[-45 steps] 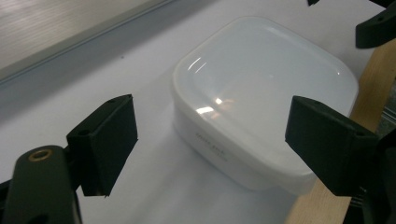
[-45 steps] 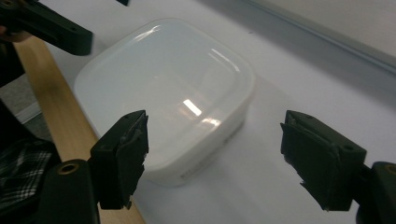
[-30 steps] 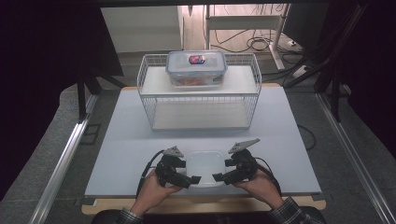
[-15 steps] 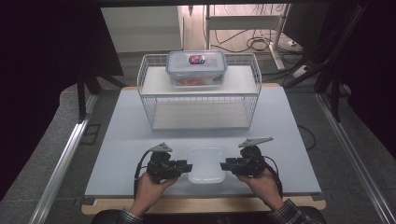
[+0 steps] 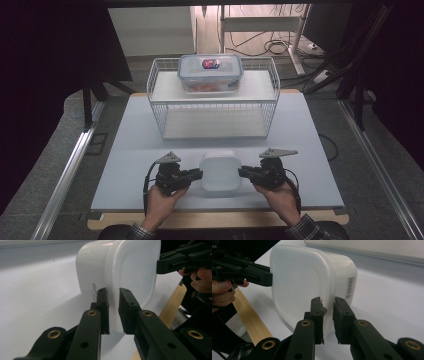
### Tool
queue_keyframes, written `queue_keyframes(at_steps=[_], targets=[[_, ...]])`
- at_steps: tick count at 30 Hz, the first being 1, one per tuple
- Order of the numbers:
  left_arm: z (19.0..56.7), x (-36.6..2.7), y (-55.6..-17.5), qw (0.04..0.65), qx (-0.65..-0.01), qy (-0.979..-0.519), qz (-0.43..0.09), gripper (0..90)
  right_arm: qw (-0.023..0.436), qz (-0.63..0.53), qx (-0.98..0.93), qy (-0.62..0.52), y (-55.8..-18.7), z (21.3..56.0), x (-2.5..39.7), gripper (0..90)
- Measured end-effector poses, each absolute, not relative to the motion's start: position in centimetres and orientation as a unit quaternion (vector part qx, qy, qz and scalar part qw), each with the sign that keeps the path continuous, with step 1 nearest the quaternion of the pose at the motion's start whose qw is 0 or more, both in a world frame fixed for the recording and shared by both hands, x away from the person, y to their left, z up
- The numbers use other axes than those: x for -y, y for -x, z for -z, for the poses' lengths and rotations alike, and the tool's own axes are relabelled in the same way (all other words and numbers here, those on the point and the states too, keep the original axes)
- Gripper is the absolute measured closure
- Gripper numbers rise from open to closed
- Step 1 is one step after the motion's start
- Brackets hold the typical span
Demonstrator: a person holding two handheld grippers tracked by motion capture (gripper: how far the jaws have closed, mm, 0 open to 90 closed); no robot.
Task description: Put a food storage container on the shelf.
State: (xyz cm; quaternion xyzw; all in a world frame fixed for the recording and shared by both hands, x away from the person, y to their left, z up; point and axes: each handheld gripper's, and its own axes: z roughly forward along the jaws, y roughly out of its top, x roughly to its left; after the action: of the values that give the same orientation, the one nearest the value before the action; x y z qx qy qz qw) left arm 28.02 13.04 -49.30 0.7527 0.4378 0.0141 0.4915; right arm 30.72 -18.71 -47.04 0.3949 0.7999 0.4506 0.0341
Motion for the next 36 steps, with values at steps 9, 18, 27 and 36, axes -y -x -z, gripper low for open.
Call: queue_keyframes(at_steps=[9, 18, 27, 36], targets=[[46.8, -13.9, -28.0, 0.501, -0.425, -0.752, -0.055, 79.3, 0.042, -0.479, -0.793, -0.373, -31.2, 45.6, 18.2, 78.9], [43.8, -15.0, -28.7, 0.51, -0.413, -0.749, -0.09, 79.2, 0.061, -0.5, -0.791, -0.348, -32.3, 42.7, 17.0, 78.9], [40.7, -15.4, -29.7, 0.524, -0.404, -0.741, -0.116, 79.0, 0.082, -0.515, -0.787, -0.328, -33.6, 39.3, 16.5, 78.9], [38.3, -15.6, -31.4, 0.534, -0.398, -0.735, -0.127, 78.8, 0.093, -0.523, -0.782, -0.326, -35.2, 36.7, 16.3, 78.9]])
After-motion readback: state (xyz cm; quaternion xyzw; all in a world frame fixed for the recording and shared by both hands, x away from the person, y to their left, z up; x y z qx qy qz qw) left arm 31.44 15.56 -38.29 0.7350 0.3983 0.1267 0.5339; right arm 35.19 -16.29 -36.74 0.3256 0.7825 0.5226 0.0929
